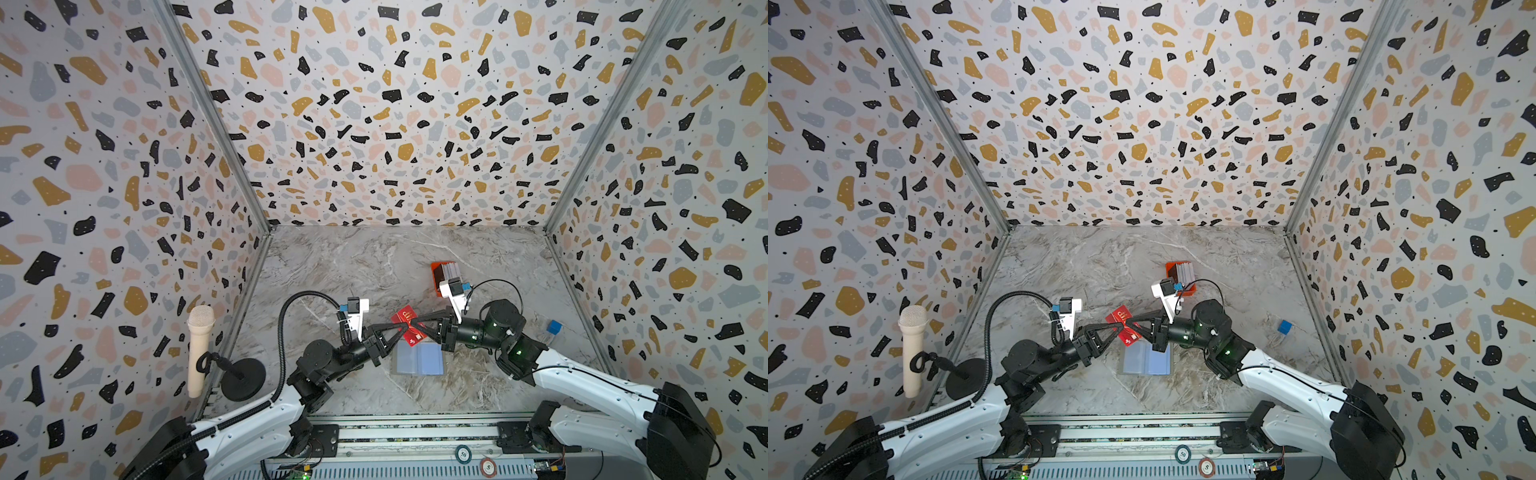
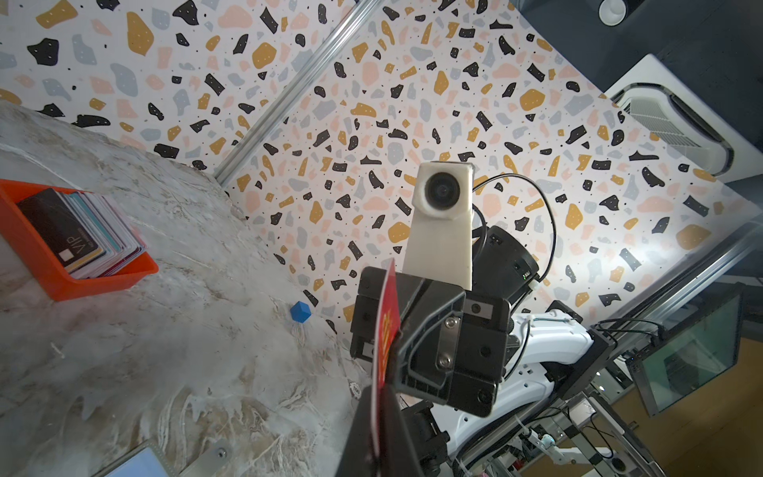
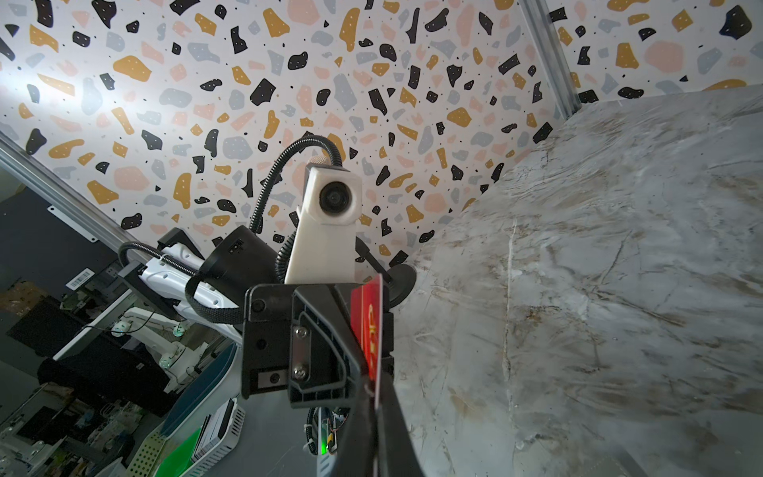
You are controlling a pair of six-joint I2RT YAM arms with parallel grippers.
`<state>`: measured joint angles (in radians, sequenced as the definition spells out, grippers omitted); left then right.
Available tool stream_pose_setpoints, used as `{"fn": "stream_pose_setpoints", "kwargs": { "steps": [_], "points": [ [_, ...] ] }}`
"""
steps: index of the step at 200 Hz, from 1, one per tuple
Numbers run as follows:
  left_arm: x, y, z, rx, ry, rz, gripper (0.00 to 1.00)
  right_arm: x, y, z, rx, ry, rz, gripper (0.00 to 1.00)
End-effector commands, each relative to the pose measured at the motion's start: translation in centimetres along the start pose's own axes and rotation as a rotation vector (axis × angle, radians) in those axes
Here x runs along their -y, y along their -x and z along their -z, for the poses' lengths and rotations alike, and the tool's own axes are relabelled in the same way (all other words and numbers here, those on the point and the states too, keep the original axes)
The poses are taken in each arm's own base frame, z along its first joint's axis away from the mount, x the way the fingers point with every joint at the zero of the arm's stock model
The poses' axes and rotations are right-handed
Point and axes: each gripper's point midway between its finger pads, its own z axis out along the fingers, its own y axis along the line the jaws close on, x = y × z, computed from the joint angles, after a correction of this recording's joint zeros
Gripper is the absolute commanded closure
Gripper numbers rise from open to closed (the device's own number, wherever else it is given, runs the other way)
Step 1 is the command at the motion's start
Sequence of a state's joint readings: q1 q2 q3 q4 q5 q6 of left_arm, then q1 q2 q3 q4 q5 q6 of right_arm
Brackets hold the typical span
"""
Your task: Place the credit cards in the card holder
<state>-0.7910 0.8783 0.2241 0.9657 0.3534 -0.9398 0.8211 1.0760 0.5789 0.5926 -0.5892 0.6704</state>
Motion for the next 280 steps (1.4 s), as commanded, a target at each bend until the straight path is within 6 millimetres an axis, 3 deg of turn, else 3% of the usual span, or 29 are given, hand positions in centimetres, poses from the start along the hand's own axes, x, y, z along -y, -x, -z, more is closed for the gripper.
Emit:
{"fn": "stream_pose_setpoints", "kwargs": {
  "steps": [1,41,74,108,166,190,194,200,208,232,253,280],
  "points": [
    [0.8,-0.1,0.0,-0.019,-0.033,-0.029,1.0,-0.3,-1.2,0.5,-0.103,-0.02,0.039,0.79],
    [-0.1,-2.6,0.3,-0.147,-0.004,-0.065,1.0,-0.2,-2.3,2.8,-0.238,-0.012,0.083,0.55],
    [1.1,-3.9,0.3,-0.224,-0.084,-0.063,1.0,-0.3,-3.5,3.1,-0.304,0.034,0.058,0.51],
    [2.2,-4.5,0.4,-0.269,-0.146,-0.073,1.0,-0.1,-4.0,2.8,-0.348,0.041,0.047,0.63],
    [1.6,-5.0,0.4,-0.297,-0.125,-0.074,1.0,-0.8,-4.4,2.9,-0.369,0.081,0.028,0.78],
    [1.2,-4.9,0.1,-0.292,-0.103,-0.063,1.0,-0.9,-4.9,2.9,-0.386,0.095,0.013,0.9],
    [1.0,-4.9,0.1,-0.288,-0.096,-0.059,0.96,-0.9,-5.0,2.9,-0.386,0.09,0.009,0.95],
    [0.6,-4.7,0.0,-0.278,-0.074,-0.054,0.87,-0.8,-5.1,2.9,-0.382,0.084,0.006,1.0],
    [-0.4,-4.6,-0.1,-0.269,-0.02,-0.046,0.8,-0.4,-5.0,2.9,-0.367,0.064,-0.002,1.0],
    [-4.4,-4.2,0.7,-0.211,0.181,-0.032,0.76,2.4,-5.1,3.4,-0.301,-0.109,-0.054,1.0],
    [-8.1,-3.9,2.4,-0.138,0.353,-0.006,0.77,4.1,-5.1,4.2,-0.223,-0.213,-0.094,1.0],
    [-12.2,-6.0,4.0,-0.199,0.535,0.01,0.89,6.6,-5.7,5.3,-0.137,-0.354,-0.15,1.0]
  ]
}}
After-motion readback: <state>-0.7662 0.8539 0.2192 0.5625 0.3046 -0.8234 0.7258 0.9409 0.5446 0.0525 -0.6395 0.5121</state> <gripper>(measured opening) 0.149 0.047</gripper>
